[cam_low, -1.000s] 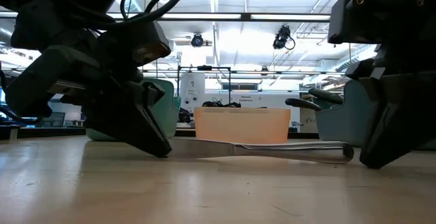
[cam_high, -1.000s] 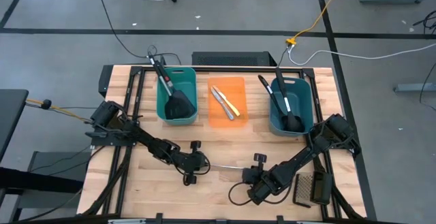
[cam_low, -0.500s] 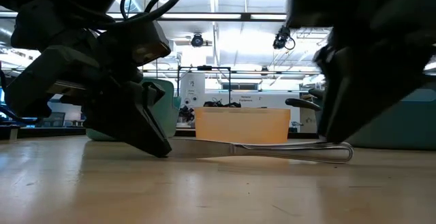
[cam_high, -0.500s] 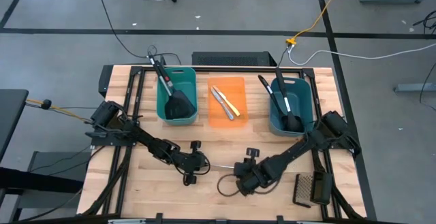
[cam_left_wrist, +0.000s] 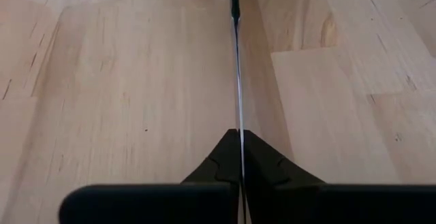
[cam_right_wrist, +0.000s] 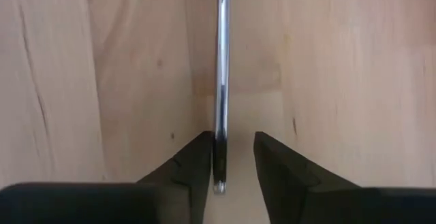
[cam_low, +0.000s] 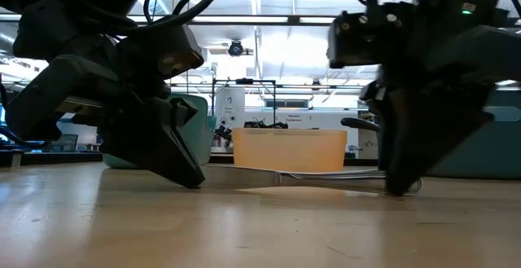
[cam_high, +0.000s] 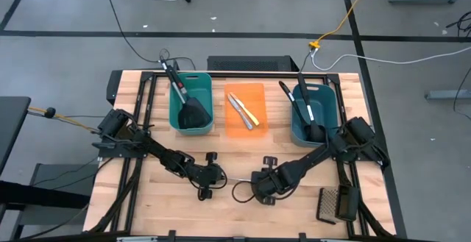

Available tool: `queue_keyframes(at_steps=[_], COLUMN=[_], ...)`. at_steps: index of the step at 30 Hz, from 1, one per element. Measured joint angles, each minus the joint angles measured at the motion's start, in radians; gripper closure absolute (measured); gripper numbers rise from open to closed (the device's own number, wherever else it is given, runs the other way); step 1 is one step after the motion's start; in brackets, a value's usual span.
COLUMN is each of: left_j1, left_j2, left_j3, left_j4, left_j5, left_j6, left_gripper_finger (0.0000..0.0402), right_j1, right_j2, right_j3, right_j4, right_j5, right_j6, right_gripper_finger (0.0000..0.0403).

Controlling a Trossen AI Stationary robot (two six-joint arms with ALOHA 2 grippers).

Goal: Pick & Place Kitchen Items
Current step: Put the silver knife into the orange bin

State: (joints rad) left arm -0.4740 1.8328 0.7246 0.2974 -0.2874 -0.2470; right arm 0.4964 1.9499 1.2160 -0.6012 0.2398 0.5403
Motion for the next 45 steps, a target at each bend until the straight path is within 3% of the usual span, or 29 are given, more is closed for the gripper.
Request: queue_keyframes(at_steps=[11,16,23,27,31,40,45], left_j1=[0.0,-0.001,-0.011,-0.025,-0.048,-0.028,-0.001], left_j2=[0.001,0.002,-0.088,-0.216,-0.391,-0.91,-1.194], left_j3=[0.0,-0.002,-0.006,-0.003,-0.004,-0.062,-0.215], left_j4=[0.0,0.018,-0.021,-0.133,-0.271,-0.394,-0.371], left_j5=[0.002,-0.003,0.04,0.019,-0.08,-0.192,-0.196], left_j6=[-0.004,0.01,0.091,0.135,0.199,0.252,0.229], left_gripper_finger=[0.0394,0.0392,0.0332,0.0313,0.0313,0.0392,0.0392], right_j1=[-0.022,-0.024,-0.022,-0.021,-0.021,-0.022,-0.022], right_j2=[-0.001,-0.002,-0.003,-0.003,-0.003,-0.002,-0.002], right_j3=[0.0,0.001,0.003,0.003,0.002,0.001,0.001], right_j4=[0.052,0.043,-0.004,-0.006,0.002,0.036,0.041], right_j5=[-0.083,-0.093,-0.106,-0.105,-0.104,-0.102,-0.102], right_j6=[-0.059,-0.052,-0.035,-0.023,-0.022,-0.024,-0.023], right_gripper_finger=[0.0384,0.0384,0.0384,0.0384,0.0384,0.0384,0.0384])
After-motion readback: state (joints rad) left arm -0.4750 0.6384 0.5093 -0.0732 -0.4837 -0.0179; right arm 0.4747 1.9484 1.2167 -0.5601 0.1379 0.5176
